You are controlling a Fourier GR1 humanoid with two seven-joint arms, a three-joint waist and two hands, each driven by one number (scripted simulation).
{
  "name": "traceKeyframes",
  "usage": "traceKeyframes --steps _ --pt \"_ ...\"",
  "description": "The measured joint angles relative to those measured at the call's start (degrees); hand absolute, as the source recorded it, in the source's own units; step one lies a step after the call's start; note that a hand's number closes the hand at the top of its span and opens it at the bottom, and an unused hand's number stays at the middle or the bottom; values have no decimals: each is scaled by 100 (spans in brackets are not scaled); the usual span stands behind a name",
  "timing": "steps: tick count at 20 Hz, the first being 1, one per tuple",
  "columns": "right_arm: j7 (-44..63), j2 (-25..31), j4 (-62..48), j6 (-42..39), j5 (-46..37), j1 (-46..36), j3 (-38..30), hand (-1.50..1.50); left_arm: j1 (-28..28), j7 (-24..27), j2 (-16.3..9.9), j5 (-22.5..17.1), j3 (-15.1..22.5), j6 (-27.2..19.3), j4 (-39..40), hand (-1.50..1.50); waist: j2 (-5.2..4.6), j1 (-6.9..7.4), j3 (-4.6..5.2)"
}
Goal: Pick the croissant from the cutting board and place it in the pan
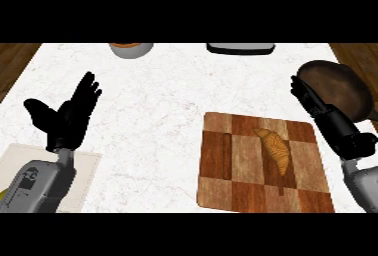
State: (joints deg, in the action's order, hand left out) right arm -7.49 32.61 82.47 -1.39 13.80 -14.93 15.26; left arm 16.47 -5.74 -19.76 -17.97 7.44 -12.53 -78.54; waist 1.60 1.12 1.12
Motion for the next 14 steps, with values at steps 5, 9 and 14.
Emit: traceKeyframes --steps 5,9,14 --pt "-238 129 162 -604 -844 -752 810 150 -83 -45 275 -85 324 258 -147 0 -129 181 -72" --pt "-725 566 419 -592 -2243 -1486 1385 -150 -196 -179 490 -200 648 517 -163 0 -109 301 -66" --pt "-2334 255 -171 94 -3194 -1568 1706 -150 -446 -365 587 -380 786 695 -432 0 -180 199 -110"
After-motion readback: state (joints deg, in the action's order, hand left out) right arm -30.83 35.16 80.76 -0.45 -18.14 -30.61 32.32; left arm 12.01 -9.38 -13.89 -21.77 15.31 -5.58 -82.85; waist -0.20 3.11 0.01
